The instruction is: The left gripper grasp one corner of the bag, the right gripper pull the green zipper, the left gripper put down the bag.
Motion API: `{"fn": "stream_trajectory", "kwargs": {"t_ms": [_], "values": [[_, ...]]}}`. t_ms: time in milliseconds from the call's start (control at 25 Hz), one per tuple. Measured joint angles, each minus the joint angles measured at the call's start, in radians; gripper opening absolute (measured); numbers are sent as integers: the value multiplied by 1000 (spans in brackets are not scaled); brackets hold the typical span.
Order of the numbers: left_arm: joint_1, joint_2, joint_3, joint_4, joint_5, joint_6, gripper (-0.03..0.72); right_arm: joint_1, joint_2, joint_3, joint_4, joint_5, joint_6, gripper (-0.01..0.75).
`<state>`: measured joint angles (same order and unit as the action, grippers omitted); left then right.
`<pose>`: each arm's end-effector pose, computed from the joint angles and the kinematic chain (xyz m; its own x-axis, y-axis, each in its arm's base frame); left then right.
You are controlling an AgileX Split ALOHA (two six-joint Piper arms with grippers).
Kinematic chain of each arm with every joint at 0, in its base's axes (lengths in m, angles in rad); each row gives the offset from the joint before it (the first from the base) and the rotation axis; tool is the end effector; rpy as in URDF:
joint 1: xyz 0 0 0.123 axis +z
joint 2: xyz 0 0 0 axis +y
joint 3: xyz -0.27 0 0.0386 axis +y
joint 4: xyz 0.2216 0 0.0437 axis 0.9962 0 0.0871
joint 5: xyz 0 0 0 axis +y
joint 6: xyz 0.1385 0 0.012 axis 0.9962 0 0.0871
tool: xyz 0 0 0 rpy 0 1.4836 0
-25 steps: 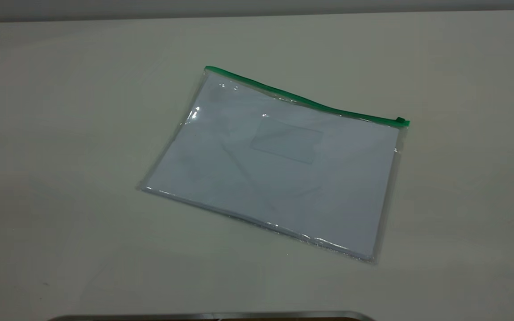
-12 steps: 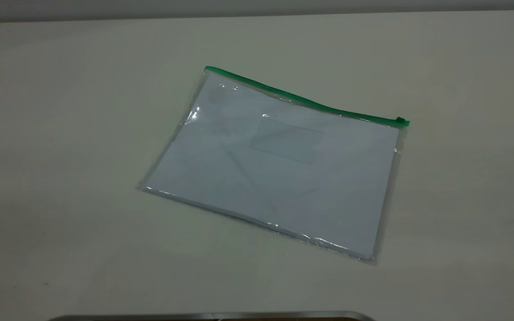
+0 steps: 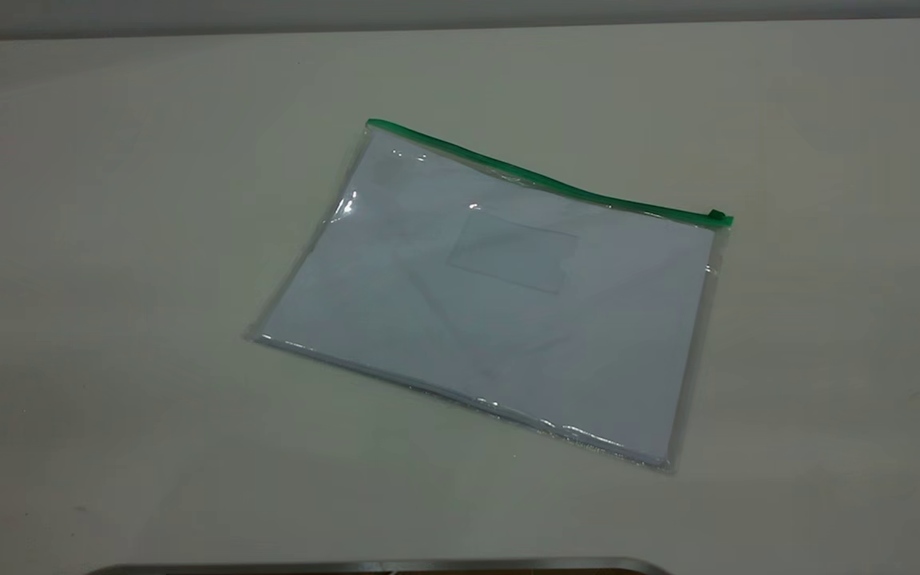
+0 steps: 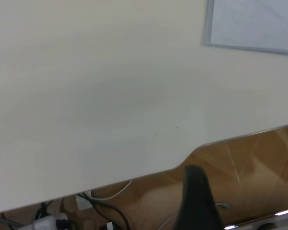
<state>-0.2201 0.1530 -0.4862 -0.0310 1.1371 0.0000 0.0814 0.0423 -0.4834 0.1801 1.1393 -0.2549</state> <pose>0.0371 -0.0123 0.2247 -0.6440 0.1307 -0.7538 0.2306 0.9726 -0.0283 0.0245 0.0247 0.2290 -0.5196 -0.2186 -0.8260 -0.3111 0.9488 -0.0554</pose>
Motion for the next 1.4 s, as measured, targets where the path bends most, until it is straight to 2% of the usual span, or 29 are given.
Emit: {"fn": "stream_trajectory", "kwargs": {"t_ms": [400,640,720,1400], "values": [[12,-25,0,-1,-1,0,588,0,0,0,0,0,0,551],[185,-132,0,-1,-1,0,588,0,0,0,0,0,0,551],[210,-163,0,-1,0,0,588,0,0,0,0,0,0,551],[218,-172,0,-1,1,9,588,0,0,0,0,0,0,551]]}}
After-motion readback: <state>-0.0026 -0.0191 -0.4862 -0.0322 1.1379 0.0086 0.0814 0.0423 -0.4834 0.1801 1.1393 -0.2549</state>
